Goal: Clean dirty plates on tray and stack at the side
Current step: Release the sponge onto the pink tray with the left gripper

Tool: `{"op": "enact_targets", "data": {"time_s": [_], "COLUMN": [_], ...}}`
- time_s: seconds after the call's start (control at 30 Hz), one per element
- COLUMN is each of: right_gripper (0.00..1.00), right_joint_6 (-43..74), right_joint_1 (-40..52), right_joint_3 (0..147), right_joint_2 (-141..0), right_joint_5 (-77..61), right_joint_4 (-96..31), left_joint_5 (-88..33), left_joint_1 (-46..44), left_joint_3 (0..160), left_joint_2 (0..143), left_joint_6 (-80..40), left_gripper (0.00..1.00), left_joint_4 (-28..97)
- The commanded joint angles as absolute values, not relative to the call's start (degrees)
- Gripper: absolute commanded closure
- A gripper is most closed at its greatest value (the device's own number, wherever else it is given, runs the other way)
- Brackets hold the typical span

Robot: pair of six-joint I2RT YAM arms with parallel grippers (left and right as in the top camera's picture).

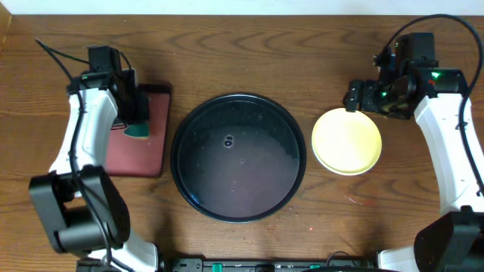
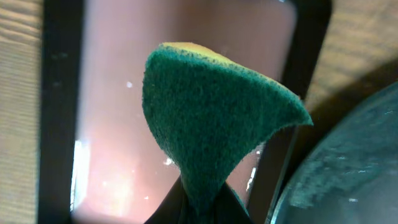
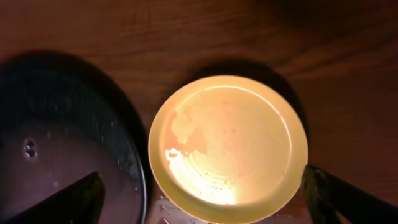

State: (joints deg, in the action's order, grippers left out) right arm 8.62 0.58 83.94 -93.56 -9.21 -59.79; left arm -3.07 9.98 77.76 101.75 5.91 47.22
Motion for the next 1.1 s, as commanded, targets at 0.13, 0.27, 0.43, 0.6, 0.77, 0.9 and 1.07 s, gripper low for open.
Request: {"op": "enact_targets", "data": {"time_s": [0.13, 0.27, 0.43, 0.6, 0.77, 0.9, 1.07], "right_gripper": [0.01, 0.01, 0.01, 0.01, 0.01, 0.01, 0.01], "right_joint_6": [8.0, 8.1, 8.1, 8.1, 8.0, 8.1, 8.1], "right_joint_1": [1.6, 1.6, 1.6, 1.6, 1.5, 1.5, 1.5], "right_joint_3": [84.6, 84.7, 85.3, 87.2, 88.5, 88.5, 88.5], "right_joint_2": [-92.7, -92.6, -91.2, -86.7, -79.0, -71.2, -62.3], "right_joint_5": [-8.8, -8.9, -8.9, -8.9, -8.7, -4.7, -3.2], "right_joint_4": [-60.9, -60.9, -61.6, -62.5, -64.5, -66.0, -66.2], "left_joint_5": [-3.4, -3.4, -3.4, -3.4, -3.4, -3.4, -3.4], "left_joint_1": [10.2, 10.2, 10.2, 10.2, 10.2, 10.2, 10.2], "left_joint_3": [76.8, 76.8, 79.7, 83.8, 83.8, 83.8, 83.7], "left_joint_2": [105.4, 105.4, 103.8, 97.1, 88.7, 85.7, 85.4], "left_joint_6": [8.8, 8.8, 8.7, 4.6, 4.4, 4.4, 4.4], "left_gripper": [0.89, 0.58, 0.40, 0.28, 0.26, 0.26, 0.25], "left_joint_4": [45.2, 44.4, 47.6, 51.9, 54.5, 54.4, 54.4]}}
